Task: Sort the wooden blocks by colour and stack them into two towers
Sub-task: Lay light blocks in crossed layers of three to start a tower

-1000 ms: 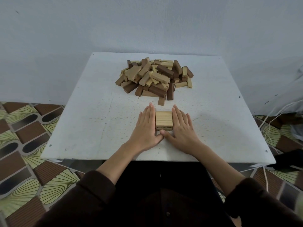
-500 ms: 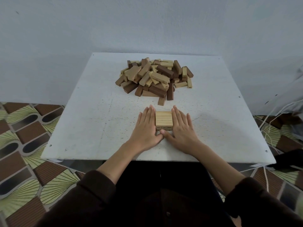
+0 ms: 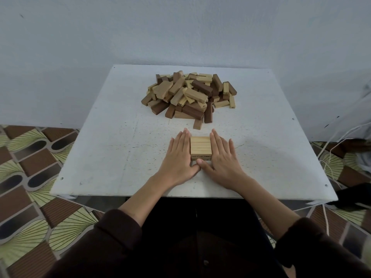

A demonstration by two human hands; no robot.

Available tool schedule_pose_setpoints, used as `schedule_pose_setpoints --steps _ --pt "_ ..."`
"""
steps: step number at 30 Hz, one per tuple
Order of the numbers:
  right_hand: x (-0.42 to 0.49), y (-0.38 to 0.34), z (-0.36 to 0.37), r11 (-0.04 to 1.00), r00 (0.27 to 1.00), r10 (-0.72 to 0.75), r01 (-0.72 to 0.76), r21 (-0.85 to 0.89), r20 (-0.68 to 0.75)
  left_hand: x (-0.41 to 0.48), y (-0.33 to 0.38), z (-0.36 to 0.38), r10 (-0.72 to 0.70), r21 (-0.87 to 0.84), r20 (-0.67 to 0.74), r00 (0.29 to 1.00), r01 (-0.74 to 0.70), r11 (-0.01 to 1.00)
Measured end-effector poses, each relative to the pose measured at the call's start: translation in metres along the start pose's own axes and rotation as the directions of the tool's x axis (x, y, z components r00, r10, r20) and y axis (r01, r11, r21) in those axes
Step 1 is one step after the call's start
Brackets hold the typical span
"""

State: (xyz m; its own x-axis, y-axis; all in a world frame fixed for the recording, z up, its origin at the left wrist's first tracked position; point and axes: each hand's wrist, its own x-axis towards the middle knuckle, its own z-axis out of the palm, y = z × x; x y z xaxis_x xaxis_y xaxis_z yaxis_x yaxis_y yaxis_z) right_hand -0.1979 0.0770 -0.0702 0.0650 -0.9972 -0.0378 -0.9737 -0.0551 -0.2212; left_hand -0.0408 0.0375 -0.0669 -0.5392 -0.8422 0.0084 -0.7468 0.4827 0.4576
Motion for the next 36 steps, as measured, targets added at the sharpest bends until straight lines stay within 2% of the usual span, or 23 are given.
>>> schedule_pose_setpoints --steps 4,7,10,13,17,20,24,26,28,31,34,36 --pt "-0.001 0.001 -0.003 0.997 1.0 -0.015 0.015 0.072 -0.008 -0.002 -0.003 -0.005 -0.008 -0.047 0.053 0.999 0.01 0.999" --pt "-0.005 0.008 -0.014 0.955 0.996 0.022 0.006 0.298 -0.091 -0.007 -0.009 -0.019 -0.017 -0.22 0.101 0.995 0.039 0.975" --pt "0.006 0.018 -0.029 0.896 0.96 0.16 -0.042 0.442 -0.231 -0.007 -0.023 -0.035 -0.057 -0.371 -0.01 0.998 0.049 0.927" --pt "0.039 0.029 -0.044 0.917 0.924 0.19 -0.048 0.395 -0.331 0.017 -0.034 -0.051 -0.041 -0.248 -0.199 0.979 -0.009 0.969" --pt "0.096 0.031 -0.072 0.93 0.928 0.128 0.01 0.367 -0.351 0.072 -0.038 -0.075 -0.01 -0.126 -0.336 0.942 -0.034 0.991" --pt "0.136 0.027 -0.089 0.949 0.935 0.033 0.082 0.305 -0.353 0.105 -0.04 -0.086 -0.024 -0.103 -0.342 0.939 -0.012 0.995" --pt "0.168 0.019 -0.104 0.971 0.979 -0.044 0.089 0.222 -0.199 0.136 -0.044 -0.096 0.019 -0.031 -0.333 0.943 -0.031 0.999" --pt "0.175 0.014 -0.104 0.991 0.989 -0.084 0.096 0.097 -0.121 0.146 -0.047 -0.097 0.039 0.025 -0.311 0.949 -0.033 0.999" --pt "0.179 0.014 -0.097 0.995 0.99 -0.094 0.098 0.036 -0.1 0.152 -0.047 -0.097 0.076 0.046 -0.298 0.952 -0.065 0.997" --pt "0.178 0.02 -0.091 0.983 0.984 -0.059 0.087 0.161 -0.171 0.158 -0.047 -0.097 0.134 0.065 -0.263 0.956 -0.121 0.991" --pt "0.17 0.029 -0.092 0.929 0.942 0.115 0.01 0.369 -0.316 0.162 -0.048 -0.098 0.201 0.162 -0.193 0.96 -0.171 0.972" --pt "0.161 0.036 -0.093 0.879 0.9 0.252 -0.059 0.473 -0.355 0.165 -0.049 -0.099 0.249 0.246 -0.148 0.957 -0.208 0.947"
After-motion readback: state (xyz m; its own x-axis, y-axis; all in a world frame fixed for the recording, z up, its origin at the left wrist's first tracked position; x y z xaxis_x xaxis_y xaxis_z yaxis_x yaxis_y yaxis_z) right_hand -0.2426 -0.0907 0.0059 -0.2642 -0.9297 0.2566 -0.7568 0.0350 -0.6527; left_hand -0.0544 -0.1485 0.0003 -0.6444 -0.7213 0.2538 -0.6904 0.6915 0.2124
